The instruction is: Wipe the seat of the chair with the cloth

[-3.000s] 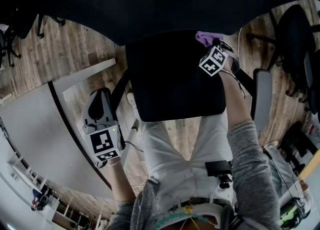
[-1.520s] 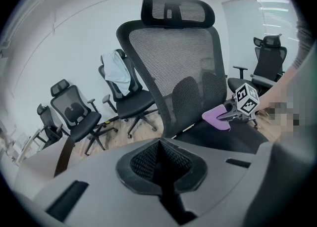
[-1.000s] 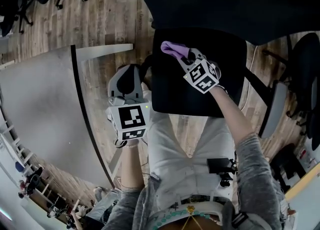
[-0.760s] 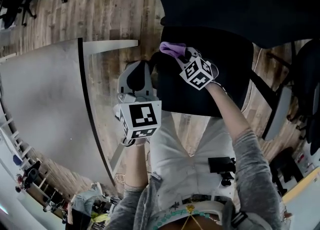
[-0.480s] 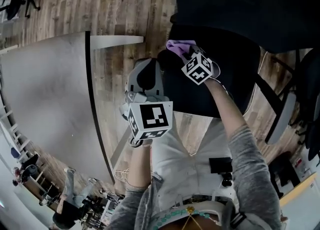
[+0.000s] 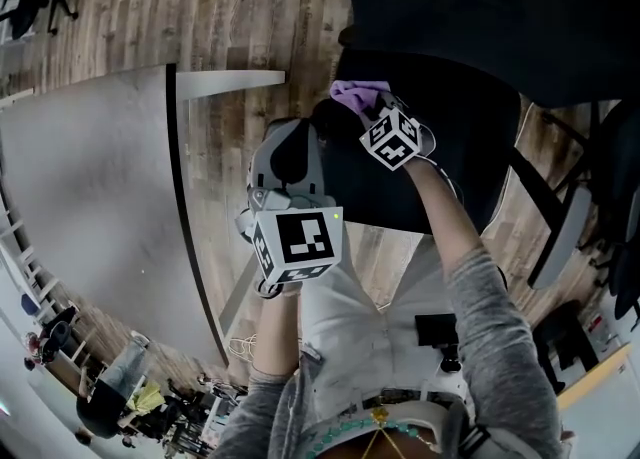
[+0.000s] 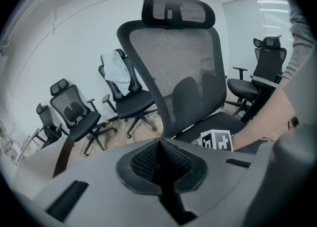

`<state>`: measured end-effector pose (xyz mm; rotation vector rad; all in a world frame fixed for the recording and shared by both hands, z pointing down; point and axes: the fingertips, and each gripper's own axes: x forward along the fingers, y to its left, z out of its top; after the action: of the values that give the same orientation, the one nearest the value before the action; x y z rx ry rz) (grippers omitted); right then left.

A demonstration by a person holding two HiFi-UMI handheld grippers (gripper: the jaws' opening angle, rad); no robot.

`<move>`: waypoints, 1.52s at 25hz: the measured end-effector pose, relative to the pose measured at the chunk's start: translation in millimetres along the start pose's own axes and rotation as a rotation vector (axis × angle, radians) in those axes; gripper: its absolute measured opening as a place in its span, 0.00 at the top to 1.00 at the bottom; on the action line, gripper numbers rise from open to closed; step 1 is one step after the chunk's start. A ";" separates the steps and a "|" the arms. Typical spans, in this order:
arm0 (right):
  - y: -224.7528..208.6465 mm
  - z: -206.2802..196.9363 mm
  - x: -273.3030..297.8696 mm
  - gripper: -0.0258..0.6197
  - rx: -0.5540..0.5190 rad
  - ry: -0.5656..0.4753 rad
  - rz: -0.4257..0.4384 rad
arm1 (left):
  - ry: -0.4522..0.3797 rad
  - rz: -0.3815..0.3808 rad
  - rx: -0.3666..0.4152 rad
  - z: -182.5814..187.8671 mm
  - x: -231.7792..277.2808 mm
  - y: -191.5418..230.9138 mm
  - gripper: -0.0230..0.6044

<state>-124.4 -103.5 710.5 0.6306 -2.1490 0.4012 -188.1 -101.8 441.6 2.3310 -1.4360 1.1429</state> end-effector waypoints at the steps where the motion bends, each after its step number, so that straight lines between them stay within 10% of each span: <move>1: 0.3 0.4 0.1 0.89 -0.003 0.002 0.001 | 0.000 0.000 -0.001 0.0 -0.5 0.5 0.96; 38: -41.3 -73.8 -32.3 0.89 0.033 0.143 -0.093 | -0.003 0.009 0.010 1.8 0.6 5.4 0.96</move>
<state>-37.0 -92.0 731.3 0.6973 -1.9729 0.4193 -191.5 -106.0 439.5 2.3358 -1.4463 1.1520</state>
